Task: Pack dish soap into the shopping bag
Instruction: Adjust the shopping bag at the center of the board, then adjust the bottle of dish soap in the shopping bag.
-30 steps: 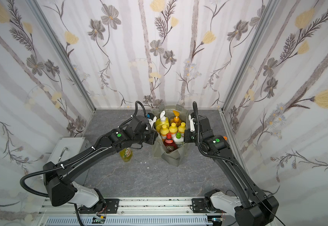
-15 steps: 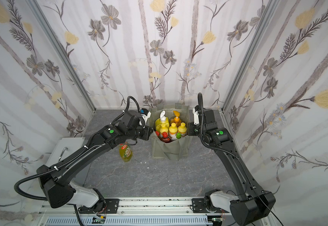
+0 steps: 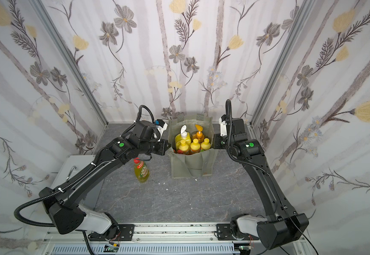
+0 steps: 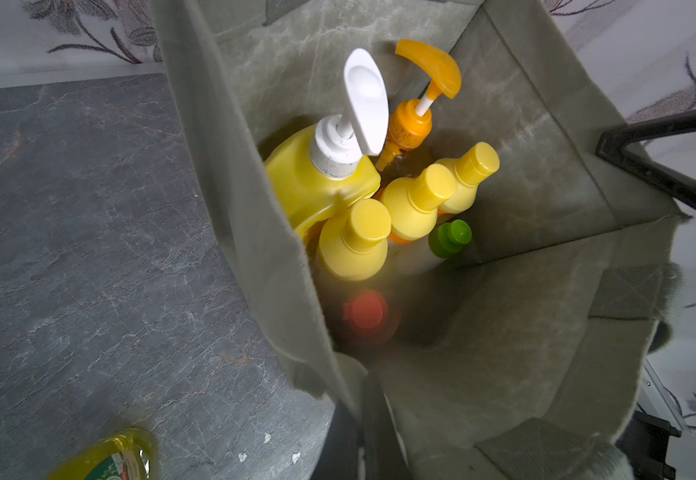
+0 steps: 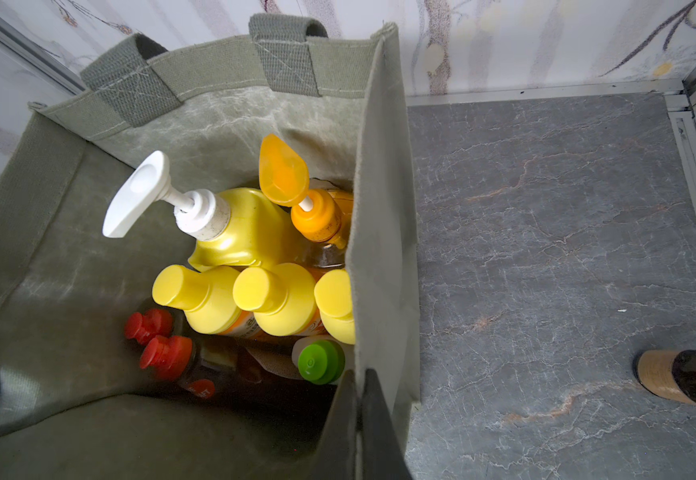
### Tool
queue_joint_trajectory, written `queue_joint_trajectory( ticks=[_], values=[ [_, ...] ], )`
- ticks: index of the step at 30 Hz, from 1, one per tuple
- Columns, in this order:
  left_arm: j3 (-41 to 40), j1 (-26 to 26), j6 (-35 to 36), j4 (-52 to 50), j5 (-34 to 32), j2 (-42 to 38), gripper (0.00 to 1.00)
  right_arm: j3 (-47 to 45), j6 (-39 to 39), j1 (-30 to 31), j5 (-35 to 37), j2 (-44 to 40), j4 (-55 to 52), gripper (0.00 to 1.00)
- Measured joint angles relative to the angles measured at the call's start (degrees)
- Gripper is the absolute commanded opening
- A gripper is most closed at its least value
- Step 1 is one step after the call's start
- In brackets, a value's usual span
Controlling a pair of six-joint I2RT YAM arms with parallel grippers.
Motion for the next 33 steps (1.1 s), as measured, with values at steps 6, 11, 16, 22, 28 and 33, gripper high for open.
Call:
queue_joint_trajectory(
  ticks=[6,11,16,22,28,33],
  values=[
    [-1.9,0.0,0.1,1.9,3.2,0.2,0.24,3.5,-1.2,1.6,0.0,-4.4,2.3,0.35],
    [-5.8,0.0,-0.4,4.9,3.9,-1.2,0.39,7.8,-2.3,9.1,-0.9,-6.6,2.6,0.34],
    [-6.6,-0.1,-1.1,5.3,3.8,-2.6,0.43,6.5,-2.9,17.9,-2.5,-1.9,2.9,0.27],
    [-6.9,-1.1,-1.5,5.6,3.6,-3.6,0.48,-7.1,-1.1,23.5,-2.3,-1.6,2.6,0.23],
    [-7.5,-4.2,-1.7,6.8,2.2,-1.5,0.49,-18.5,3.5,28.2,-2.7,-4.3,6.4,0.22],
    [-7.6,-7.5,-1.5,6.2,-1.0,1.0,0.38,-21.2,6.7,32.1,-2.5,-2.6,10.6,0.22]
  ],
)
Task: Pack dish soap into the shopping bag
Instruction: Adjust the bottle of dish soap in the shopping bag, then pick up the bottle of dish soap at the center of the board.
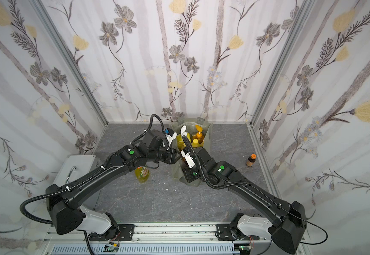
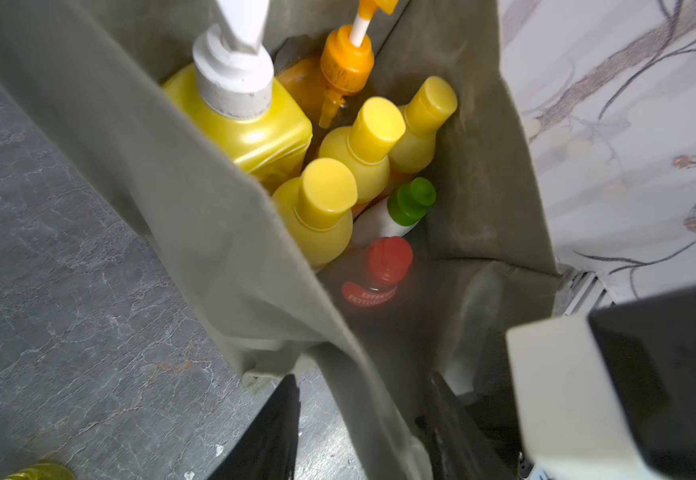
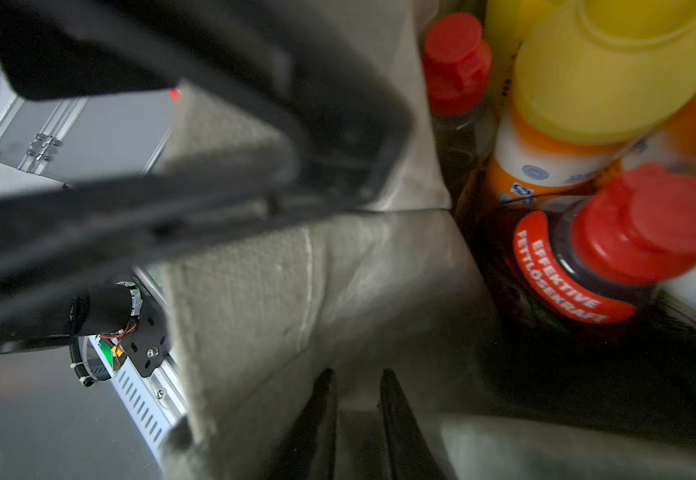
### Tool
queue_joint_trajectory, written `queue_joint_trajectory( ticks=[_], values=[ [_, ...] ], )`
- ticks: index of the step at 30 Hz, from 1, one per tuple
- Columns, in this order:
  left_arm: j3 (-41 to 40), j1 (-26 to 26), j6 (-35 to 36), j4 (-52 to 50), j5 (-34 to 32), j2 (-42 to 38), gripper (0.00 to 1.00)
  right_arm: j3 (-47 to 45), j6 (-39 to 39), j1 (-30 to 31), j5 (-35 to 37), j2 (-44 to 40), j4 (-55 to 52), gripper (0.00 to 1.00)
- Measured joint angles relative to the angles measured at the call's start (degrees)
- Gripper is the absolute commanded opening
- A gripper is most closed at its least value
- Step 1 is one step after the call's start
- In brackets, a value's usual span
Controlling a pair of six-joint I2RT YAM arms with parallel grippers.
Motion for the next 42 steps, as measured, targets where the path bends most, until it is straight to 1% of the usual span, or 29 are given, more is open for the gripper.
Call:
queue_joint_trajectory(
  ticks=[2,3,5,6,9,13,16,20,23,24,25,26,27,29,30,33,35,37,39,42],
  values=[
    [-0.7,-0.9,0.0,-0.5,-0.8,0.2,0.24,-0.9,0.1,0.3,0.3,0.5,1.3,0.22],
    [-1.2,-1.2,0.3,-0.5,-1.4,0.2,0.19,-1.1,0.3,0.3,0.3,0.5,1.5,0.22],
    [-2.7,-1.6,0.4,-0.4,-3.0,0.1,0.14,-1.4,0.6,-0.8,0.0,-0.5,1.5,0.22],
    [-3.5,-1.7,0.4,-0.2,-3.6,-0.1,0.13,-1.5,1.0,-1.7,-0.1,-1.5,1.4,0.23],
    [-6.1,-2.0,0.4,0.6,-5.7,-1.1,0.11,-1.5,1.4,-6.9,0.4,-5.5,1.5,0.28],
    [-7.3,-2.7,0.4,2.0,-6.4,-1.7,0.09,0.1,1.3,-11.6,3.1,-8.4,1.3,0.32],
    [-7.3,-3.1,0.4,2.3,-6.7,-1.6,0.08,2.8,0.8,-13.2,5.3,-7.9,1.2,0.35],
    [-7.2,-3.2,0.4,2.3,-6.9,-1.5,0.07,6.7,-0.7,-13.7,7.5,-4.1,1.0,0.37],
    [-6.9,-3.2,0.4,2.0,-6.9,-1.7,0.15,10.1,-1.3,-13.6,7.4,-1.2,0.0,0.4],
    [-6.9,-3.2,0.4,1.8,-6.9,-2.1,0.25,11.1,-1.6,-13.4,7.4,-1.0,-0.2,0.41],
    [-6.9,-3.2,0.4,1.4,-6.9,-2.7,0.39,12.0,-1.8,-13.3,7.4,-1.0,-0.2,0.42],
    [-6.9,-3.2,0.4,0.9,-7.2,-3.5,0.61,13.0,-2.1,-13.3,7.2,-1.2,0.0,0.43],
    [-6.9,-3.2,0.4,0.2,-8.0,-4.7,0.78,13.7,-2.2,-13.3,7.0,-1.6,0.1,0.45],
    [-6.4,-3.2,0.4,-1.4,-9.9,-7.0,0.97,14.9,-2.9,-13.3,6.8,-2.5,0.0,0.48],
    [-5.7,-3.2,0.4,-2.4,-11.3,-8.4,1.0,15.5,-3.2,-13.3,6.4,-3.1,0.1,0.5],
    [-3.5,-2.7,0.4,-4.8,-15.9,-12.6,1.0,17.0,-4.1,-13.2,4.7,-4.2,0.5,0.54],
    [-2.5,-1.3,0.3,-7.0,-19.1,-15.6,1.0,17.6,-4.9,-13.0,3.9,-5.0,0.7,0.58],
    [-2.3,1.2,0.0,-9.3,-22.1,-18.0,1.0,17.5,-5.2,-12.9,3.3,-6.1,0.7,0.64],
    [-3.8,4.9,-0.7,-12.4,-24.4,-20.7,1.0,16.6,-5.6,-12.9,3.2,-8.0,1.1,0.7],
    [-6.9,10.3,-2.2,-17.1,-25.6,-24.9,1.0,14.4,-5.8,-13.1,4.5,-11.0,1.6,0.74]
  ],
)
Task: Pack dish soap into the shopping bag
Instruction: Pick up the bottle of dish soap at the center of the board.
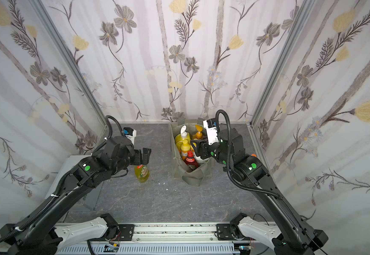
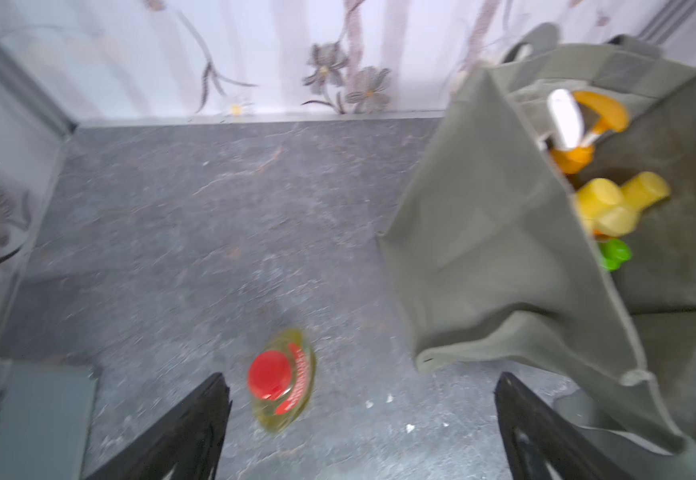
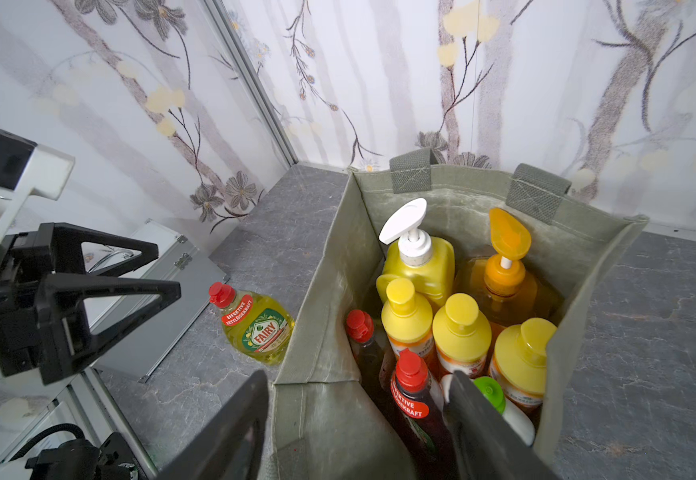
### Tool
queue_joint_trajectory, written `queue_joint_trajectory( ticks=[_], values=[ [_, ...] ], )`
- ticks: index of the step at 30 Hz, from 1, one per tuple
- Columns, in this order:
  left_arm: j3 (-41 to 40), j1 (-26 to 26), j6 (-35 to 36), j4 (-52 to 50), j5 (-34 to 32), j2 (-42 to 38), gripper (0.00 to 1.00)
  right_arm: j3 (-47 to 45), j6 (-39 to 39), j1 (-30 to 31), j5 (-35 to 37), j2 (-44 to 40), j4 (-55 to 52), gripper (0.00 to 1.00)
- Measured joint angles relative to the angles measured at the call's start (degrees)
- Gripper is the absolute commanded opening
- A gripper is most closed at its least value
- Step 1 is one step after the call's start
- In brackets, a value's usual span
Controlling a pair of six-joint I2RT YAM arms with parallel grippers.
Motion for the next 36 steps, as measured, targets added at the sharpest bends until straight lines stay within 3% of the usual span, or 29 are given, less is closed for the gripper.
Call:
queue_joint_trajectory(
  ticks=[4,10,19,24,36],
  values=[
    [-3.0,5.3,-1.7,-3.2,0.5,-1.0,1.0,-2.8,-0.6,-0.6,1.7,-2.3,0.4,0.76],
    [-6.7,7.4,-2.8,-3.4,3.6,2.9,0.99,-5.9,-1.0,-0.9,1.9,-3.6,0.5,0.77],
    [-9.0,8.2,-2.1,2.8,6.6,7.8,0.71,-7.6,-1.9,-1.0,3.0,-5.6,0.5,0.78],
    [-10.3,8.2,-0.8,7.2,8.2,10.0,0.45,-8.1,-2.1,-1.1,3.0,-5.8,0.5,0.78],
    [-12.1,8.3,1.1,11.8,11.6,9.7,0.27,-8.5,-2.3,-1.2,3.2,-5.5,0.5,0.78]
  ],
)
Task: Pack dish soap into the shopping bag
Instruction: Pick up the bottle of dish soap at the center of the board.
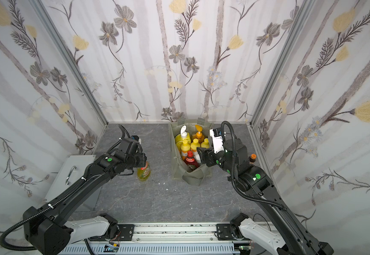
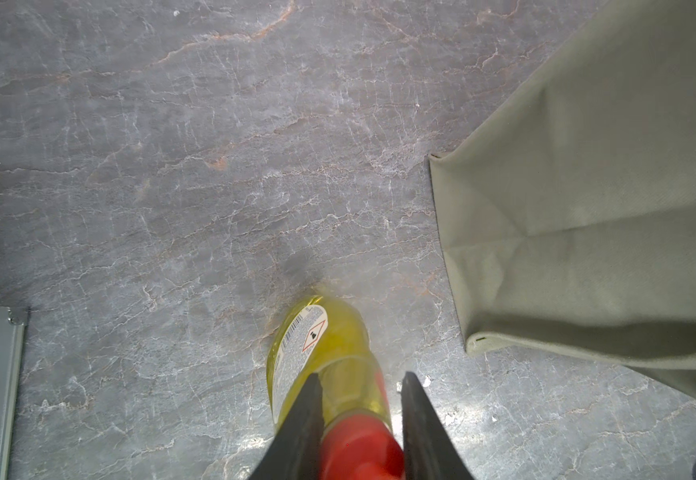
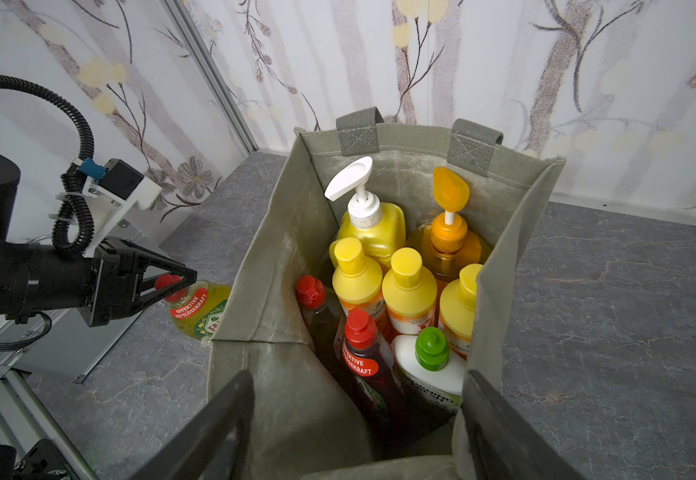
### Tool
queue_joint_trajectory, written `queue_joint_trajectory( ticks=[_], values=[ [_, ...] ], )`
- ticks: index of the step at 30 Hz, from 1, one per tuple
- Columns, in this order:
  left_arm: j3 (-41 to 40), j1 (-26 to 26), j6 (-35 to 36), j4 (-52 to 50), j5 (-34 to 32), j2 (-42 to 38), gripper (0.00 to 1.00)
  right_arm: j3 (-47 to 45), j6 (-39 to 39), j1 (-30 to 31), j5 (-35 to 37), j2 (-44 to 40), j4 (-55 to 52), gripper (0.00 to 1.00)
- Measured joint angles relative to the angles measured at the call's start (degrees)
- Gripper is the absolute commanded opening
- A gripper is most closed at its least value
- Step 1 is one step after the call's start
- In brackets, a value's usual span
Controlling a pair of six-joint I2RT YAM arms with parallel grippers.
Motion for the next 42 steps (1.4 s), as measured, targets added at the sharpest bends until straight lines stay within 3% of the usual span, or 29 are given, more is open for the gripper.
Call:
queue_joint_trajectory(
  ticks=[2,4,6,10,17,22,27,35,42],
  values=[
    [-0.3,0.0,0.1,0.3,-0.2,-0.3,0.35,-0.1,0.0,0.0,0.0,0.3,0.0,0.79],
    [-0.3,0.0,0.1,0.2,0.6,-0.2,0.62,-0.1,0.0,0.0,0.0,0.5,0.0,0.79],
    [-0.3,0.0,0.0,-0.5,0.7,0.0,0.75,-0.1,0.0,0.0,0.0,0.6,0.0,0.8],
    [-0.3,0.0,0.4,-0.9,0.3,-0.1,0.77,-0.1,0.0,0.0,0.0,0.7,0.0,0.81],
    [-3.3,0.0,1.1,0.2,0.3,-0.6,0.62,-0.1,0.0,0.0,0.0,1.1,0.0,0.82],
    [-5.0,-0.4,1.0,0.6,0.6,-1.8,0.41,-0.1,0.0,0.0,0.0,1.3,0.0,0.82],
    [-5.3,-0.6,1.1,0.9,0.2,-2.2,0.36,-0.1,0.0,0.0,-0.1,2.5,0.0,0.82],
    [-4.9,-1.0,1.1,1.5,-0.3,-1.7,0.15,-0.1,0.0,0.0,-0.1,2.7,0.0,0.83],
    [0.5,-3.0,1.0,-1.4,1.3,0.0,0.11,0.5,0.0,0.0,-1.0,5.2,0.0,0.82]
  ],
)
